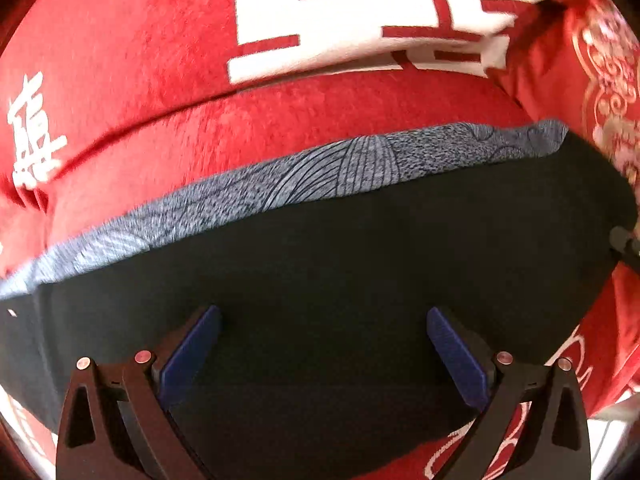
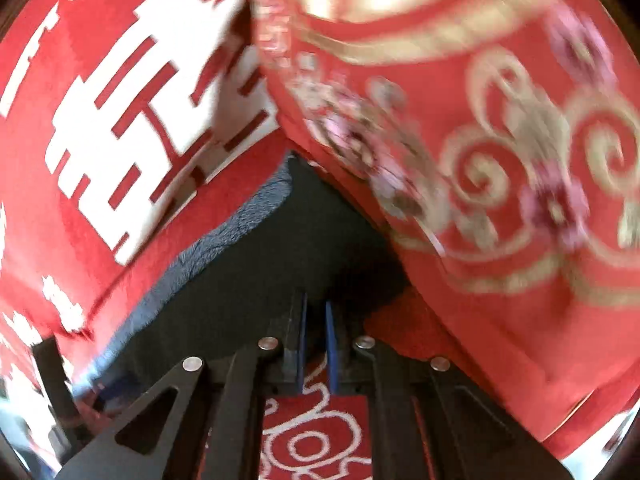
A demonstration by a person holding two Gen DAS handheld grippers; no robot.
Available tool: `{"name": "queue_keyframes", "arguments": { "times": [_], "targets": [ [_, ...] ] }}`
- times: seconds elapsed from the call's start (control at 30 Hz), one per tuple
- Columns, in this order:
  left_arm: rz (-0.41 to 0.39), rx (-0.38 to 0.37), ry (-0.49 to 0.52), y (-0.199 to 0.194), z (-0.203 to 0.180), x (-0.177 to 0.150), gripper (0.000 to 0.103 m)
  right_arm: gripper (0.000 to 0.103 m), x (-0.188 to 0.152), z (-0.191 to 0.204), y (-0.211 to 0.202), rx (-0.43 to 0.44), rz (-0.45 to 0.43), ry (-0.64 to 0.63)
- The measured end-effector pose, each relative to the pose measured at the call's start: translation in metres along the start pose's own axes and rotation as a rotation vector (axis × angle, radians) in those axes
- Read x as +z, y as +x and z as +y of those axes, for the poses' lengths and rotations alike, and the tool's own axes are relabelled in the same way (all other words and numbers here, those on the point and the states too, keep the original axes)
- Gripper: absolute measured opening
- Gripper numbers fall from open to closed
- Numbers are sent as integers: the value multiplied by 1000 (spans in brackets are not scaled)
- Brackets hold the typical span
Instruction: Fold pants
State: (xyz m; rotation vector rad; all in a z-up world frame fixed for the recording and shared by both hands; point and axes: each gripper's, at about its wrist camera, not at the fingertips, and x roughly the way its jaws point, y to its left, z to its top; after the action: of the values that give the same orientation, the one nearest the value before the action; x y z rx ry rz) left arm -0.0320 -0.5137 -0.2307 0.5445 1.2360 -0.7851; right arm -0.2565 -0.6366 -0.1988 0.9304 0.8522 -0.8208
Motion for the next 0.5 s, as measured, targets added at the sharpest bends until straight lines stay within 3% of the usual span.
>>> {"name": "queue_keyframes", "arguments": {
  "times": [0.1,0.13,0.2,0.23,0.33,0.5],
  "targets": [
    [-8,9,29,0,-3,0,103,10,0,-10,24,-34,88,-12],
    [-6,10,32,1,-3,1,103,11,-3,-17,29,-11,101,21],
    [-4,7,32,1,-3,3,103,25,-7,-26,21,9,94,81],
    [-7,7,32,1,-3,2,103,43,-9,-27,19,-23,102,82],
    [-16,13,23,0,-6,1,103,46,-22,-33,5,-58,105,117],
    [-24,13,19,2,-5,1,103,46,-33,-23,-14,-34,71,75]
  ]
}}
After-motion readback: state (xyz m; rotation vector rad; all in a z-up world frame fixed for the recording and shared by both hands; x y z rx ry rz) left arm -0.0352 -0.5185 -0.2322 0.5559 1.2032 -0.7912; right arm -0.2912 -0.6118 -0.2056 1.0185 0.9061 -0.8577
